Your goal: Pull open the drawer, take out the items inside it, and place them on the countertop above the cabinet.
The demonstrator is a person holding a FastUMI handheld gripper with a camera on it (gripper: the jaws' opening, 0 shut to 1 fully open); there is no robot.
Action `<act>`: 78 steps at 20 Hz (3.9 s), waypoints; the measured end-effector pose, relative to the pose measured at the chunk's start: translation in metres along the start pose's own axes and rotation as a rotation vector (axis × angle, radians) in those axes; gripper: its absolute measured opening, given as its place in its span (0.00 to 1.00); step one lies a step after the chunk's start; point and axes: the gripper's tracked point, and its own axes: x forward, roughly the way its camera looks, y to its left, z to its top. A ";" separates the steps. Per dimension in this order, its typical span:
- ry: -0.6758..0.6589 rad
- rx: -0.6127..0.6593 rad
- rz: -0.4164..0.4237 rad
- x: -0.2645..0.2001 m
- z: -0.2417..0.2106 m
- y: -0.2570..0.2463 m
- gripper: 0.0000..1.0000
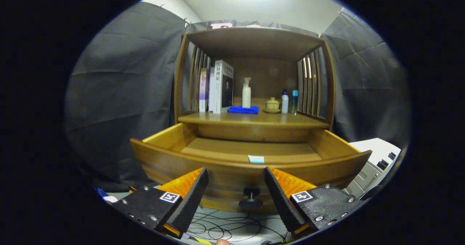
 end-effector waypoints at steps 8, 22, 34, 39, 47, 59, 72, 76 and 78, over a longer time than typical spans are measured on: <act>0.138 0.005 -0.046 0.042 0.056 -0.032 0.96; 0.573 -0.015 -0.161 0.120 -0.004 -0.054 0.95; 0.931 0.123 -0.233 0.139 -0.068 -0.078 0.95; 1.036 0.109 -0.220 0.138 -0.099 -0.074 0.94; 1.069 0.108 -0.215 0.140 -0.118 -0.064 0.73; 0.958 -0.034 -0.246 0.135 -0.094 -0.064 0.40; 0.770 -0.265 -0.247 0.104 -0.015 -0.049 0.40; 0.664 -0.211 -0.240 0.113 0.024 -0.041 0.40; 0.596 -0.187 -0.222 0.126 0.044 -0.037 0.40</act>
